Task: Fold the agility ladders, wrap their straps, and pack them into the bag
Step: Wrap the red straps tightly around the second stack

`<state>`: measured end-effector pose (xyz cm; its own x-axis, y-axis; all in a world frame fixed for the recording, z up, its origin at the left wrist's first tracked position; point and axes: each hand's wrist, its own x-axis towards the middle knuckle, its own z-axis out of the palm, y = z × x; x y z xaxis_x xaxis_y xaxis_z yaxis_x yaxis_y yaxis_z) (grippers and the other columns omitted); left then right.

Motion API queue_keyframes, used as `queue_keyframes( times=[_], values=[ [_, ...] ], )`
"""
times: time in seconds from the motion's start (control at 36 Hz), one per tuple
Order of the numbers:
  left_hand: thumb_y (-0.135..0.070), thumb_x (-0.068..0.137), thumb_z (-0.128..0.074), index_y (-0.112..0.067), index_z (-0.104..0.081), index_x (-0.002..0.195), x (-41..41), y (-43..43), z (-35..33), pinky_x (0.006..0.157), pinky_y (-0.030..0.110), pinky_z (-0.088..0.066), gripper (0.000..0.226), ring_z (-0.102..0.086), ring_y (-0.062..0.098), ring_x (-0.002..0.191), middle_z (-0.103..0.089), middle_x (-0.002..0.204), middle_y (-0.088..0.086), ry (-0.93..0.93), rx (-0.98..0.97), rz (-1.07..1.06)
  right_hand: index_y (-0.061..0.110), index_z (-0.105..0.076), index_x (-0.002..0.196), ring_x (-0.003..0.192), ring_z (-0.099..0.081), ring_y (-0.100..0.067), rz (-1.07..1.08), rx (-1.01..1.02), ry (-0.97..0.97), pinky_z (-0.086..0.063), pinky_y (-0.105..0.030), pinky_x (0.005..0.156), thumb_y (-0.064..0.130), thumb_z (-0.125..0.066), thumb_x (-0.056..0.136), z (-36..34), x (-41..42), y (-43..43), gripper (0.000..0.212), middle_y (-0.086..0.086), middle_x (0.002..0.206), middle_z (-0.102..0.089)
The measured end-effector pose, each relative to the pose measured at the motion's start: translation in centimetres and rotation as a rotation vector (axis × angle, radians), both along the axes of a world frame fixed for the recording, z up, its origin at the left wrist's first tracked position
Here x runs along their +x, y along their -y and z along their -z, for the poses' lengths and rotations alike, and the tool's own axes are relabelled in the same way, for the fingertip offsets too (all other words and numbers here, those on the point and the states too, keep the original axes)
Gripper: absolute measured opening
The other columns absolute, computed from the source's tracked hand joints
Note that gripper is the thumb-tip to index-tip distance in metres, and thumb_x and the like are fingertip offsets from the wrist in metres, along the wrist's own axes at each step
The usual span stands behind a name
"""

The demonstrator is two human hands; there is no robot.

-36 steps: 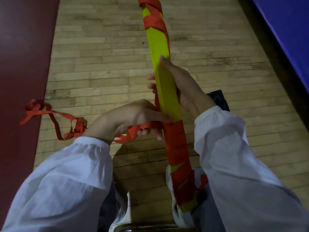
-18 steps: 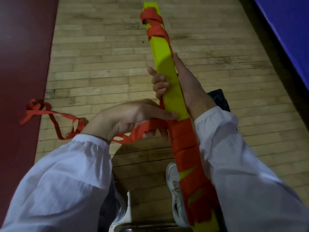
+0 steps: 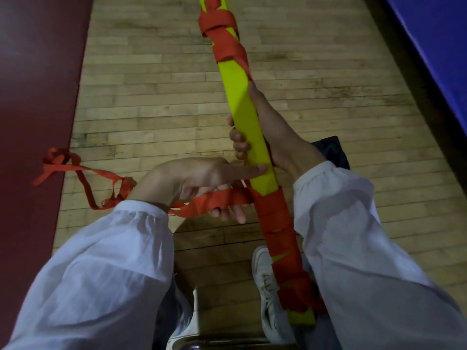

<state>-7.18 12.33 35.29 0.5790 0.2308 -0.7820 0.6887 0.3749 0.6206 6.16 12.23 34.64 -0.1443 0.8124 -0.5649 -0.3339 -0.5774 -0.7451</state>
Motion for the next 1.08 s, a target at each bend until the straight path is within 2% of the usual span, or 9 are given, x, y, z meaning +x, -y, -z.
queue_keyframes(
  times=[0.19, 0.39, 0.56, 0.67, 0.78, 0.89, 0.94, 1.0, 1.08],
  values=[
    [-0.044, 0.091, -0.057, 0.002, -0.069, 0.098, 0.5, 0.4, 0.0, 0.038, 0.017, -0.037, 0.048, -0.046, 0.013, 0.036, -0.072, 0.086, 0.023, -0.061, 0.07, 0.018, 0.011, -0.048, 0.079, 0.042, -0.042, -0.014, 0.075, 0.001, 0.234, -0.038, -0.021, 0.043, 0.069, -0.03, 0.092, 1.1, -0.6, 0.0, 0.062, -0.003, 0.056, -0.047],
    [-0.045, 0.093, -0.056, -0.005, -0.066, 0.094, 0.8, 0.8, -0.2, 0.035, 0.015, -0.034, 0.041, -0.045, 0.007, 0.031, -0.068, 0.072, 0.01, -0.105, 0.148, 0.033, 0.01, -0.047, 0.083, 0.045, -0.048, -0.015, 0.073, -0.005, 0.299, -0.044, -0.025, 0.046, 0.069, -0.03, 0.092, 1.6, -0.2, -0.1, 0.062, -0.004, 0.058, -0.05],
    [-0.046, 0.091, -0.056, -0.008, -0.07, 0.083, 1.2, 0.9, -0.6, 0.043, 0.02, -0.031, 0.042, -0.038, 0.011, 0.036, -0.068, 0.067, 0.01, -0.144, 0.158, 0.028, 0.007, -0.054, 0.089, 0.055, -0.056, -0.019, 0.021, 0.021, 0.312, -0.049, -0.031, 0.055, 0.071, -0.029, 0.091, 1.5, 0.0, -0.2, 0.068, -0.007, 0.066, -0.056],
    [-0.047, 0.092, -0.053, -0.006, -0.067, 0.083, 0.8, 0.5, -0.7, 0.04, 0.019, -0.029, 0.043, -0.037, 0.009, 0.035, -0.065, 0.062, 0.006, -0.123, 0.108, -0.004, 0.003, -0.058, 0.107, 0.068, -0.064, -0.024, 0.036, 0.055, 0.173, -0.054, -0.037, 0.07, 0.072, -0.025, 0.091, 1.2, 0.9, -0.2, 0.079, -0.01, 0.072, -0.062],
    [-0.047, 0.079, -0.062, -0.003, -0.067, 0.084, -0.1, 0.1, -1.0, 0.035, 0.015, -0.03, 0.044, -0.039, 0.009, 0.032, -0.067, 0.063, 0.011, 0.083, 0.087, -0.065, 0.004, -0.062, 0.101, 0.078, -0.067, -0.026, 0.165, 0.044, -0.022, -0.055, -0.037, 0.078, 0.069, -0.035, 0.091, 0.6, 1.4, -0.1, 0.071, -0.011, 0.074, -0.064],
    [-0.052, 0.062, -0.062, -0.005, -0.063, 0.076, -0.1, 0.3, -1.8, 0.034, 0.014, -0.03, 0.048, -0.04, 0.01, 0.033, -0.066, 0.062, 0.011, 0.201, 0.069, -0.06, 0.008, -0.056, 0.084, 0.078, -0.069, -0.027, 0.299, -0.059, -0.415, -0.059, -0.035, 0.071, 0.053, -0.054, 0.092, -0.3, 1.0, 0.2, 0.046, -0.009, 0.074, -0.065],
    [-0.053, 0.06, -0.061, -0.006, -0.062, 0.077, 0.0, 0.4, -1.8, 0.034, 0.014, -0.031, 0.051, -0.04, 0.01, 0.033, -0.066, 0.063, 0.01, 0.205, 0.057, -0.036, 0.008, -0.054, 0.082, 0.066, -0.068, -0.022, 0.322, -0.091, -0.585, -0.059, -0.032, 0.059, 0.047, -0.057, 0.092, -0.4, 1.0, 0.4, 0.04, -0.008, 0.074, -0.066],
    [-0.052, 0.063, -0.061, -0.005, -0.063, 0.08, 0.0, 0.5, -1.8, 0.034, 0.014, -0.032, 0.051, -0.042, 0.01, 0.033, -0.068, 0.065, 0.011, 0.197, 0.048, -0.033, 0.008, -0.055, 0.084, 0.049, -0.063, -0.014, 0.308, -0.114, -0.662, -0.054, -0.027, 0.046, 0.046, -0.056, 0.092, -0.3, 1.3, 0.5, 0.039, -0.006, 0.071, -0.064],
    [-0.048, 0.067, -0.059, -0.004, -0.063, 0.082, 0.0, 0.5, -2.2, 0.033, 0.014, -0.036, 0.047, -0.046, 0.01, 0.032, -0.069, 0.066, 0.013, 0.183, -0.012, -0.049, 0.01, -0.055, 0.085, 0.044, -0.058, -0.009, 0.247, -0.123, -0.657, -0.051, -0.023, 0.042, 0.05, -0.051, 0.093, -0.3, 1.5, 0.5, 0.041, -0.001, 0.063, -0.061]
  ],
)
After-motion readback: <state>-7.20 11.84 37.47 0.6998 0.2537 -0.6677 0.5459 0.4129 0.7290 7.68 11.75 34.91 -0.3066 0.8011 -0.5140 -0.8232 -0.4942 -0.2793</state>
